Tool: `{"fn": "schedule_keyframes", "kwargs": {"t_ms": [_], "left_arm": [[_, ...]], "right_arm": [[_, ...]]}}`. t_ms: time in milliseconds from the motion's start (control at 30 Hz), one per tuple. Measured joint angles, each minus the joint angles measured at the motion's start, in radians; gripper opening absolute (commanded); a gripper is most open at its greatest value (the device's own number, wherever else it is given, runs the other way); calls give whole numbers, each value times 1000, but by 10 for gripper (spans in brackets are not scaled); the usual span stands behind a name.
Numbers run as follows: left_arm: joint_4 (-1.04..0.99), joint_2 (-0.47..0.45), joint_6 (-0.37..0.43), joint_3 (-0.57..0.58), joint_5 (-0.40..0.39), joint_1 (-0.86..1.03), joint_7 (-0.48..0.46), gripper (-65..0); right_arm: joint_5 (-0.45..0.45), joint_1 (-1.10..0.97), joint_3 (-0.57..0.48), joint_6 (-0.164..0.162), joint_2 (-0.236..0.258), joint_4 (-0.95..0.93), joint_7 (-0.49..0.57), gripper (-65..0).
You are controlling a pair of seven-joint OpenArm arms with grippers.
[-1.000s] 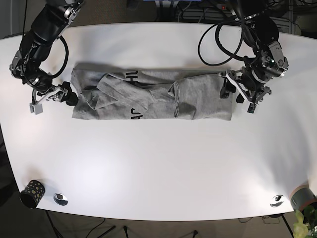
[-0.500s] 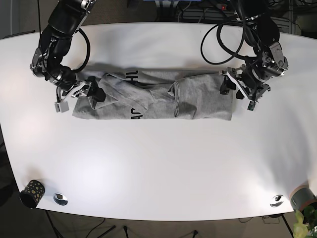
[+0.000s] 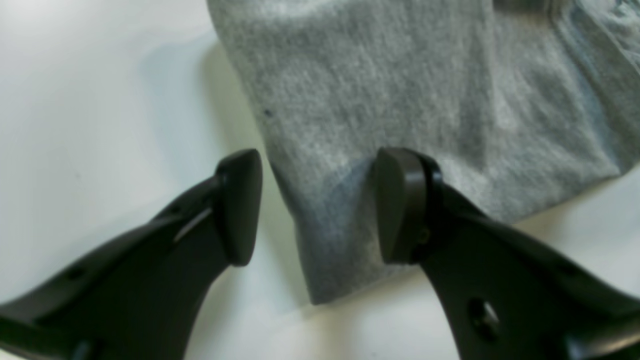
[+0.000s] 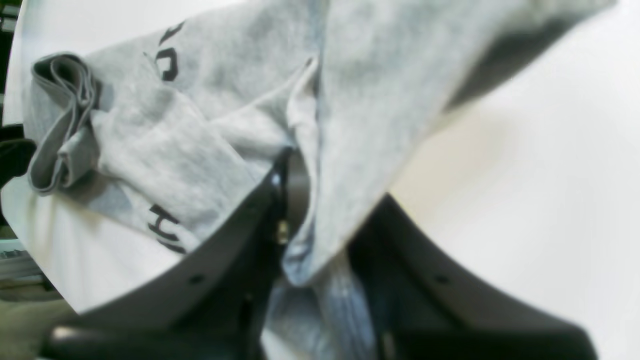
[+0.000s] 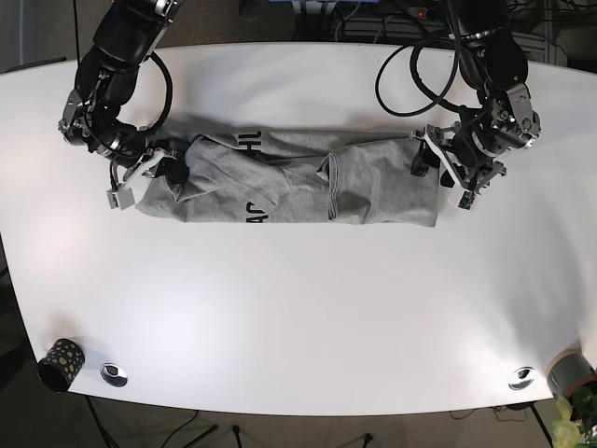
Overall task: Fold the T-shirt properly
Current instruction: 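Grasp both ends of the folded strip with both grippers, then fold both strip ends inward toward each other with both grippers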
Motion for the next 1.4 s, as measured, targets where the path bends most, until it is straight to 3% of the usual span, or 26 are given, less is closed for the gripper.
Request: {"fn": "schedule_keyframes", "kwargs": {"t_ms": [233,467,700,1067,1400], "left_arm": [[-48,5,0,121,-3,-1,-1,-329],[-97,33,1,197,-1,-38,-11,-331],[-141,64,0,254,-23,-50,-39,-331],[-144,66,0,330,-23,-52,-34,-331],[-144,64,0,325,-25,-49,-36,-331]], "right_arm": [[5,-51,2,0,42,230,-1,-650],[11,-113,-7,1,36,454,-9,-650],[12,-139,-180,1,30,598,-8,-650],[3,-108,-356,4,-89,575,-8,-650],[-2,-87,-452,4,-117,482,3,-644]]}}
